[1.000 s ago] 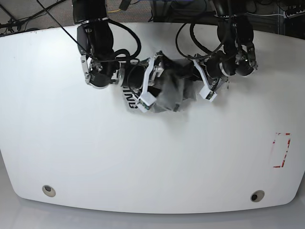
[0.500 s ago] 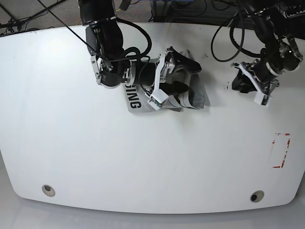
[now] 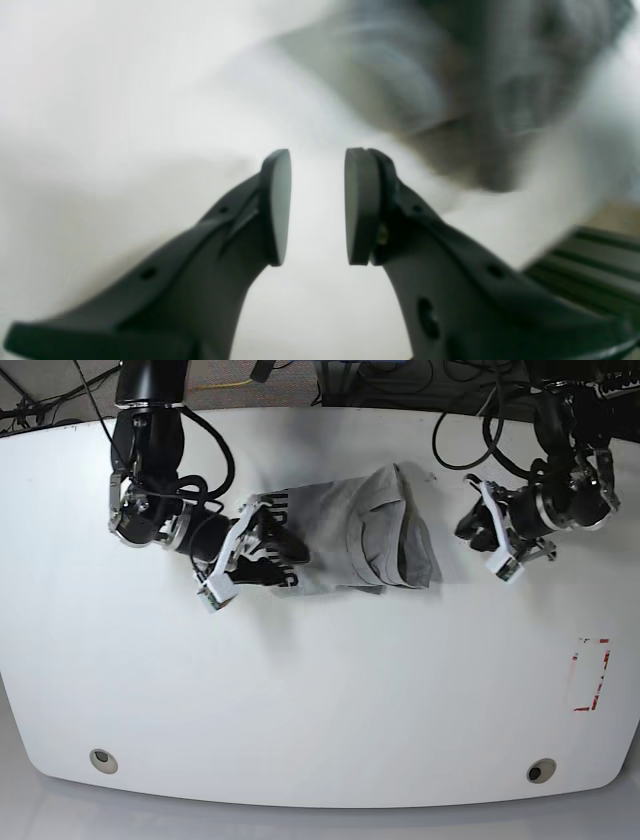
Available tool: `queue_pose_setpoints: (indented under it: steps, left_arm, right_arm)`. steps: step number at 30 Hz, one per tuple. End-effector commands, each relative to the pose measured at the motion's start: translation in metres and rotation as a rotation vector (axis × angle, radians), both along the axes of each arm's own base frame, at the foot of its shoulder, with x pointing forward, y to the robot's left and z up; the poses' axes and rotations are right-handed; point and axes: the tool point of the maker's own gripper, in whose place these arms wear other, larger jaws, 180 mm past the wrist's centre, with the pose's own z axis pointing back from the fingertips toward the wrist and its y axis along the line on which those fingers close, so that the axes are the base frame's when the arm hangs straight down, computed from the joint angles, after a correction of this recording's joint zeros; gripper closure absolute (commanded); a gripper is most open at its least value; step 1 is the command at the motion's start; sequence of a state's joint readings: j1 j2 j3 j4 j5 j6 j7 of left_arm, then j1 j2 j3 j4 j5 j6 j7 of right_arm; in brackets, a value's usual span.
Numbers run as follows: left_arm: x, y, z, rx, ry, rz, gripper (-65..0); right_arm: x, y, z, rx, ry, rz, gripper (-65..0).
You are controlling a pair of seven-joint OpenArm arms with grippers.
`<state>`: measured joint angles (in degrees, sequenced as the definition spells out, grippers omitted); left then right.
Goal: Fold the T-shirt properly
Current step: 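Grasp the folded bundle with both grippers and lift it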
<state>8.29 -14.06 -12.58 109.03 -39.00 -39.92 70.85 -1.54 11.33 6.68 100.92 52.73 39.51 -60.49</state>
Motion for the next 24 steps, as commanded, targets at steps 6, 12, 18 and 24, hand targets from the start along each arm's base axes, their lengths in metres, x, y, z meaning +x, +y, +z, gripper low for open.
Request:
queue_pose_setpoints:
  steps: [6,12,18,24]
  left_arm:
    - [-0.006,-0.082,0.003,-0.088,-0.018,-0.155,-17.1]
    - [-0.012,-0.113,-0.005,-0.071,-0.004,-0.201,-17.1]
    - [-0.010,-0.103,-0.017,0.012,0.006,-0.189,-17.1]
    - [0.009,-0.066,-0.036,0.119,-0.016,-0.159,-17.1]
  right_arm:
    - [0.039,-0.013,-0.011,-0.053,0.010,-0.032,-16.2]
    - [0.058,-0.011,-0.037,-0.170,0.050,-0.060,-16.2]
    - [0.068,-0.012,-0.066,-0.310,0.063,-0.087,-16.2]
    - [0.062,-0.011,-0.091,-0.370,0.094,-0.071,-16.0]
